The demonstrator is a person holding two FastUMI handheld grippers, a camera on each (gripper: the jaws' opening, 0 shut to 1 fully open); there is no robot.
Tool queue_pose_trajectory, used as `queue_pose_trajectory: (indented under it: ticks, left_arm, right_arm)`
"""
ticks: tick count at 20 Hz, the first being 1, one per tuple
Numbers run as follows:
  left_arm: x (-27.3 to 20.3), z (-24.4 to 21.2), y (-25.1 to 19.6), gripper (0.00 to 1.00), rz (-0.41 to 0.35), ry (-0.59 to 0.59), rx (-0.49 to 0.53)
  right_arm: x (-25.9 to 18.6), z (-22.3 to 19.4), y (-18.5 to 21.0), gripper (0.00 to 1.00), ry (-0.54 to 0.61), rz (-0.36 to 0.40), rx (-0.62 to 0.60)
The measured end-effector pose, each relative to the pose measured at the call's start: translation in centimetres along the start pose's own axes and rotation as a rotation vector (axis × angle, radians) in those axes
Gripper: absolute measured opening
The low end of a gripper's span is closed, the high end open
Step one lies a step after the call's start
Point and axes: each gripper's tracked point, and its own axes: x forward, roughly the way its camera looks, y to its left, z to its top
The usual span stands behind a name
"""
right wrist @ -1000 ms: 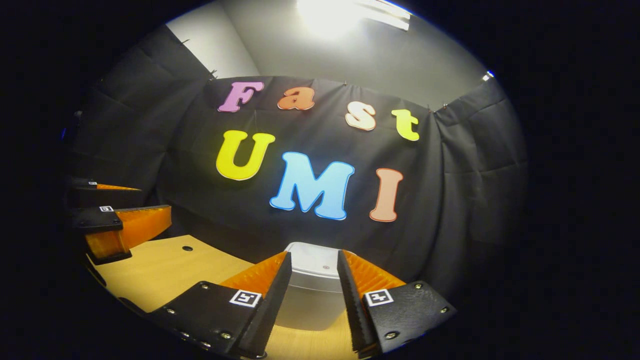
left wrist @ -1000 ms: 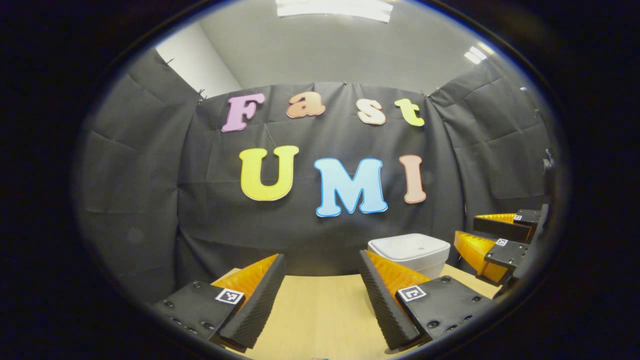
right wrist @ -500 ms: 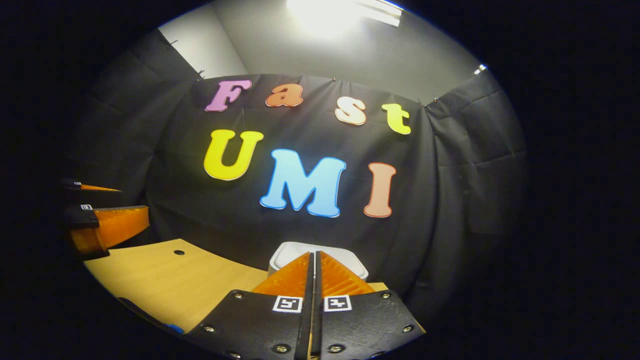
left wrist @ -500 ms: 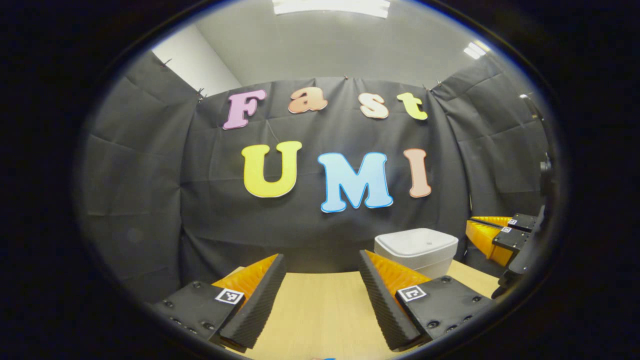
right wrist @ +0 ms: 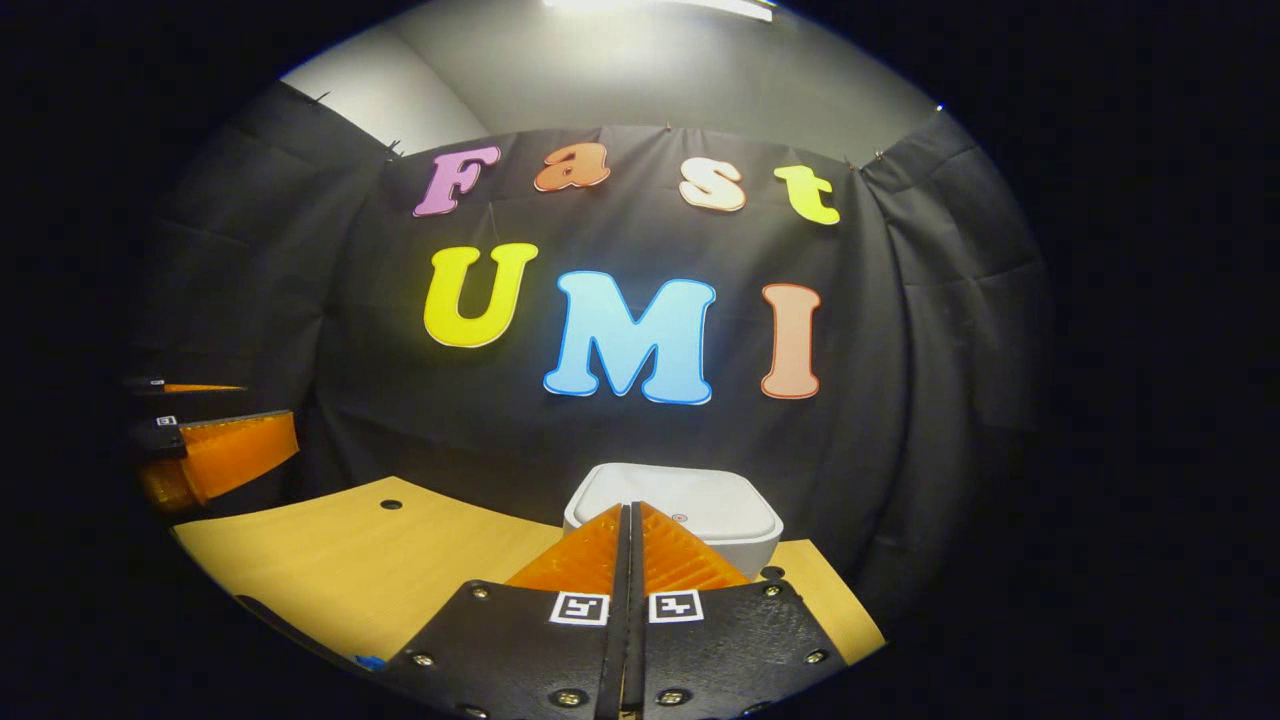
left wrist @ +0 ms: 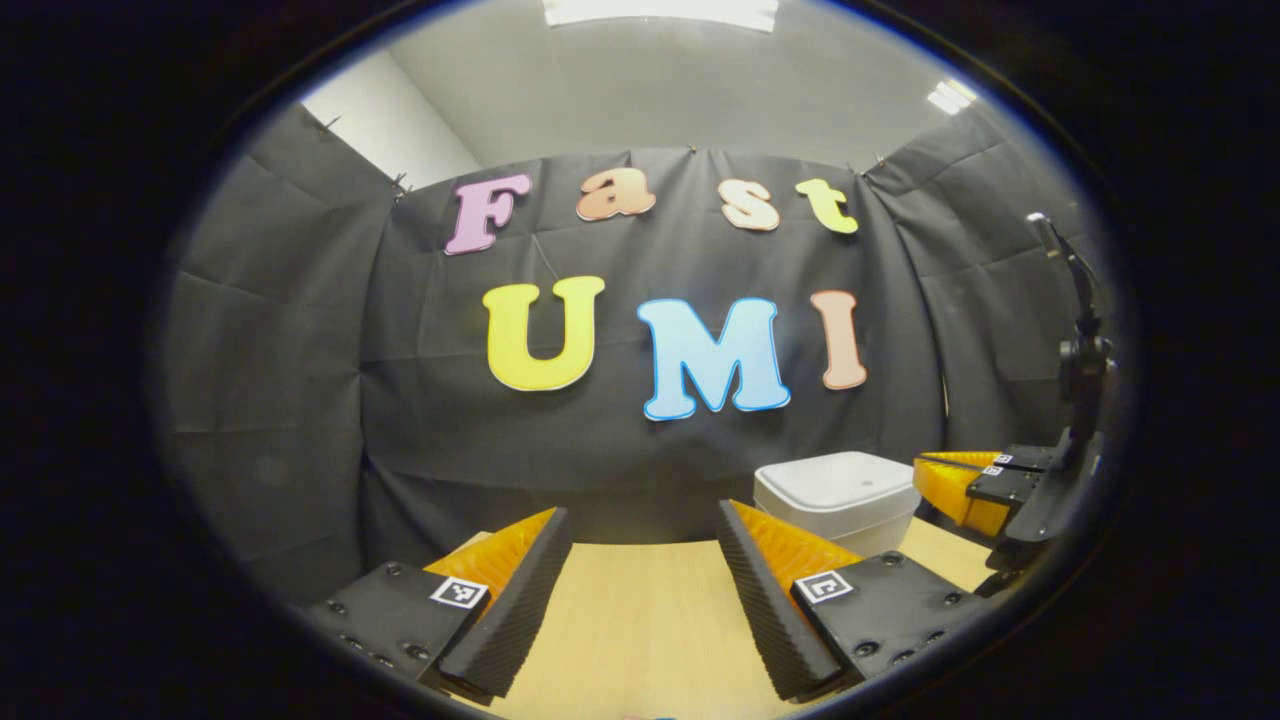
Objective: Press the lid of the desktop garbage bin to open it, pick up the crumpled paper on the desktop and throw it into the bin, then pick up the pop can on the desktop and drop it into the bin, and finally close the garbage bin lid.
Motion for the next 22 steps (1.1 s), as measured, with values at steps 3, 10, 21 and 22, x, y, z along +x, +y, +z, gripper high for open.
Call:
queue_pose_trajectory:
  ticks: [3,10,21,22]
  left_arm:
    - [0.6,-0.4,0.1,0.95,0.009,0.011,-0.006]
    - [1.1,-2.2,0.8,0.96,0.038,0.055,-0.026]
    - [0.6,-2.9,1.3,0.96,0.077,0.082,-0.014]
    - [0.6,-2.9,1.4,0.96,0.08,0.08,-0.012]
  right_arm:
    - [2.4,-0.3,-0.7,0.0,0.01,0.025,-0.003]
    - [7.8,-3.0,-3.9,0.0,0.086,-0.002,0.088]
    - [11.0,-4.9,-4.4,0.01,0.131,0.006,0.089]
    - [11.0,-5.2,-4.4,0.0,0.139,0.011,0.099]
